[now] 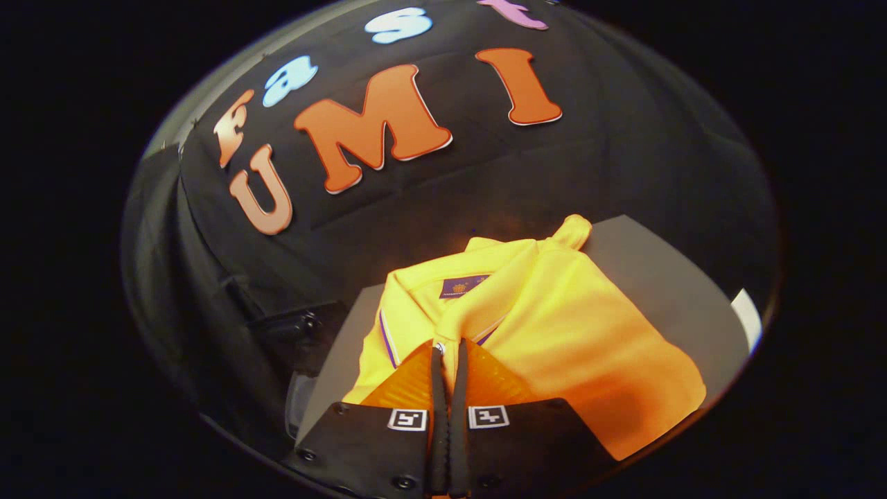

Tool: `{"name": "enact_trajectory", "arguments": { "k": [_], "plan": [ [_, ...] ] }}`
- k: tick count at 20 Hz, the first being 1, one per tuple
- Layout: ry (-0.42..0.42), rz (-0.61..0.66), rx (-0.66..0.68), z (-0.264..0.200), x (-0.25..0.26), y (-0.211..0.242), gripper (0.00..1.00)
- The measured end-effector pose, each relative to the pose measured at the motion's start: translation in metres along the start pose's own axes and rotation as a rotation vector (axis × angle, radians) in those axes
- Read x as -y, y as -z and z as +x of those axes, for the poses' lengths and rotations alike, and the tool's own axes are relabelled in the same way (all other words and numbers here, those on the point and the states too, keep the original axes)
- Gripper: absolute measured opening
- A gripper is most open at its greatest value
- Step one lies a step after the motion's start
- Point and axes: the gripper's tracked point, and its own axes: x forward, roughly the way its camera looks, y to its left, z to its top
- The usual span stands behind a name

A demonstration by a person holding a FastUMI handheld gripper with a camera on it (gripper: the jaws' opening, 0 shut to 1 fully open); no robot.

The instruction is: Put the clothes into the washing machine and then close the washing machine lid.

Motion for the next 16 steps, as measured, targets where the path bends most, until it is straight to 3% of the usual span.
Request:
{"name": "enact_trajectory", "arguments": {
  "k": [3,8,16],
  "plan": [
    [-0.052,0.094,0.135,-0.018,-0.007,-0.013,0.08],
    [-0.097,0.046,0.309,-0.061,-0.041,-0.037,0.08],
    [-0.243,-0.022,0.394,-0.117,-0.148,-0.064,0.08]
  ]
}}
